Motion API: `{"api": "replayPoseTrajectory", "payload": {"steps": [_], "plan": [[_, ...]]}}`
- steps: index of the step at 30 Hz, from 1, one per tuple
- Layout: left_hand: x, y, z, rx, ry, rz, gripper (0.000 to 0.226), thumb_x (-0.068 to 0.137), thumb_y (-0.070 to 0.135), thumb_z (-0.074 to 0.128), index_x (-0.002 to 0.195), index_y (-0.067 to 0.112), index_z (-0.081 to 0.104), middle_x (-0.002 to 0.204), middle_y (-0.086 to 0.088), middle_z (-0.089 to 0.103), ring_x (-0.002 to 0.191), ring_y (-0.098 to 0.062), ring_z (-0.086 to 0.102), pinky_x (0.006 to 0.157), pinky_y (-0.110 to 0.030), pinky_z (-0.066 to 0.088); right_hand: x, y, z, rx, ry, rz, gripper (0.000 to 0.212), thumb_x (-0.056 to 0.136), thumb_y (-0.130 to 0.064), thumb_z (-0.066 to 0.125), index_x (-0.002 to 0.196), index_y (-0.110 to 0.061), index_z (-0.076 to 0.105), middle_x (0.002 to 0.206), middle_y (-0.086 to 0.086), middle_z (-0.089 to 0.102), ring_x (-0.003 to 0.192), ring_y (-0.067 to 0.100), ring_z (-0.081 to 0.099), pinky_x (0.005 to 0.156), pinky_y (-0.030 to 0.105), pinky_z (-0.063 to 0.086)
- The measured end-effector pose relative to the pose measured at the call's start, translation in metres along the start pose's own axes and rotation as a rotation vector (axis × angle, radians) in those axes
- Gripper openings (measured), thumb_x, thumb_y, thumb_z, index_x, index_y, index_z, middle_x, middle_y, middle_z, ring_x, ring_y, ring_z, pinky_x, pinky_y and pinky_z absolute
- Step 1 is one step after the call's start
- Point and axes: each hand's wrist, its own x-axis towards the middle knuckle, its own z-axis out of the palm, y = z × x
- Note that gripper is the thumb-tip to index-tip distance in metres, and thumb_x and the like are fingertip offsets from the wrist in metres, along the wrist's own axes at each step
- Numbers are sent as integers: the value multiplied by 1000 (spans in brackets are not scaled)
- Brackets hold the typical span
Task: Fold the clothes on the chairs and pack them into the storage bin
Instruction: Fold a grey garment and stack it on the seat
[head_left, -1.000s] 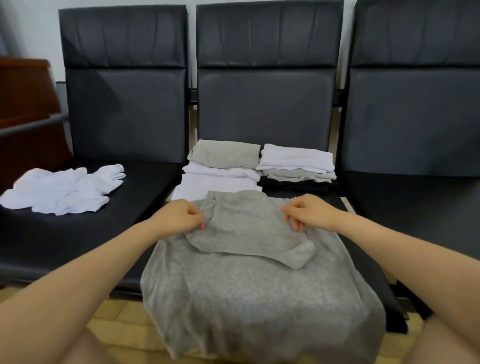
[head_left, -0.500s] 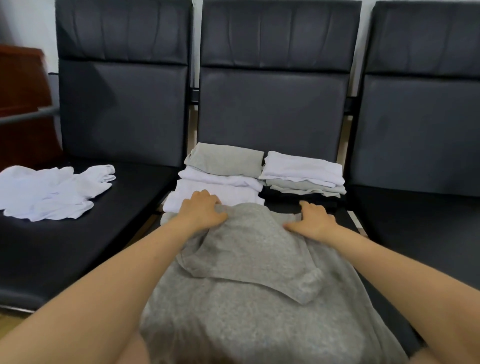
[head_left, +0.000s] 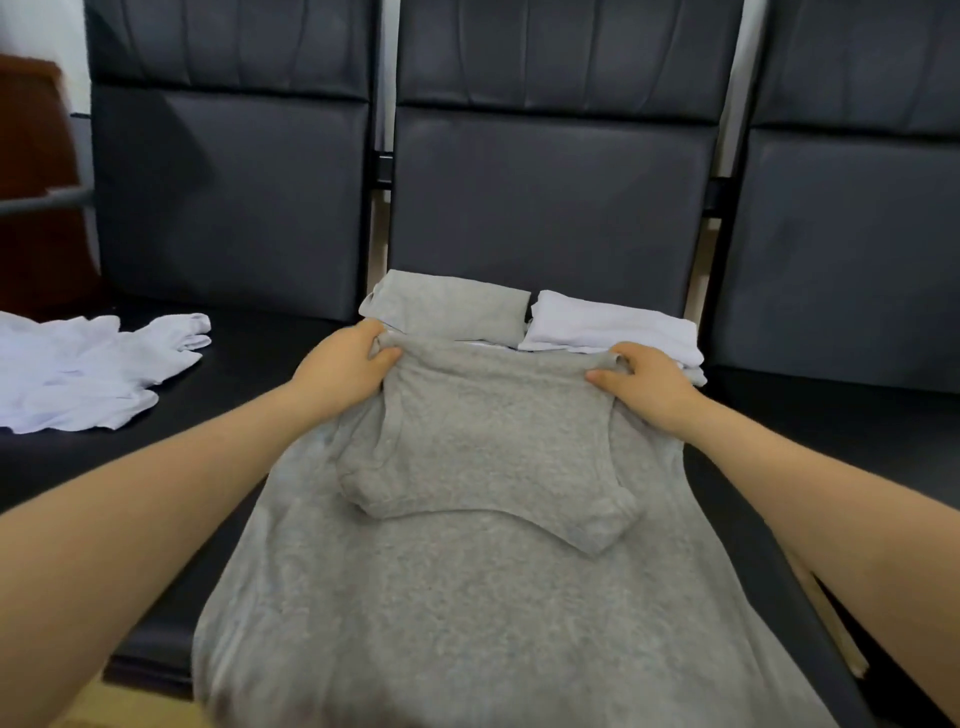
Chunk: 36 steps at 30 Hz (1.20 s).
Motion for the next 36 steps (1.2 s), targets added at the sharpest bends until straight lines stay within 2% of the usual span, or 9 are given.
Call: {"api": "replayPoseTrajectory", "payload": {"steps": [5, 9, 13, 16, 20, 24, 29, 33, 36], "plan": [[37, 4, -5, 155, 29, 34, 29, 99, 33, 45, 107, 5, 50, 98, -11, 59, 81, -24, 53, 66, -37, 43, 40, -10, -1, -134, 53, -17, 35, 90, -32, 62, 86, 3, 55, 86, 18, 60, 82, 32, 56, 69, 37, 40], [63, 9, 9, 231, 63, 17, 27, 100, 33, 42, 110, 9, 49, 96, -9, 57, 80, -24, 51, 64, -36, 42, 64, -11, 9, -262, 99, 45, 33, 93, -33, 57, 109, -5, 58, 108, 11, 62, 101, 30, 56, 77, 36, 40], [76, 1, 36, 320, 22, -31, 22, 99, 35, 42, 101, 13, 47, 101, -10, 59, 94, -31, 56, 64, -36, 39, 71, 3, 24, -427, 50, 81, 29, 94, -37, 54, 105, -10, 55, 112, 10, 62, 102, 29, 56, 75, 34, 41], [70, -2, 52, 346, -6, -94, 34, 96, 39, 49, 112, 9, 49, 112, -14, 59, 98, -31, 53, 71, -38, 42, 62, 12, 33, -419, -4, 122, 36, 91, -40, 56, 111, -11, 50, 107, 10, 63, 99, 29, 56, 82, 41, 48], [47, 12, 51, 339, 126, -99, 52, 91, 46, 54, 128, 12, 45, 132, -11, 44, 124, -30, 38, 98, -42, 36, 42, 7, 30, -479, 96, 72, 43, 90, -43, 57, 120, -14, 50, 115, 10, 56, 111, 29, 47, 87, 43, 44], [19, 34, 29, 218, 152, -39, 54, 91, 46, 55, 134, 17, 43, 138, -8, 39, 132, -28, 31, 102, -41, 33, 7, -14, 15, -370, 131, -26, 37, 91, -36, 56, 121, -14, 53, 112, 9, 56, 110, 27, 47, 84, 41, 46], [-44, 66, 10, 31, 85, 102, 40, 90, 41, 58, 122, 18, 54, 118, -2, 49, 109, -17, 48, 84, -29, 38, -59, -43, 7, -244, 36, -150, 21, 89, -35, 60, 104, -19, 61, 90, 0, 61, 89, 17, 55, 78, 37, 48], [-106, 80, 12, -91, -72, 181, 24, 88, 41, 60, 106, 26, 59, 91, 7, 50, 83, -9, 50, 80, -30, 44, -117, -58, 9, -213, -219, -167, 14, 87, -40, 63, 87, -26, 62, 75, -10, 58, 73, 10, 54, 68, 27, 43], [-157, 82, 9, -80, -251, 274, 26, 85, 48, 62, 101, 28, 60, 87, 9, 50, 72, -1, 46, 71, -23, 38, -151, -68, 3, -174, -398, -173, 20, 82, -50, 66, 79, -30, 62, 67, -10, 58, 63, 3, 52, 63, 22, 42]]}}
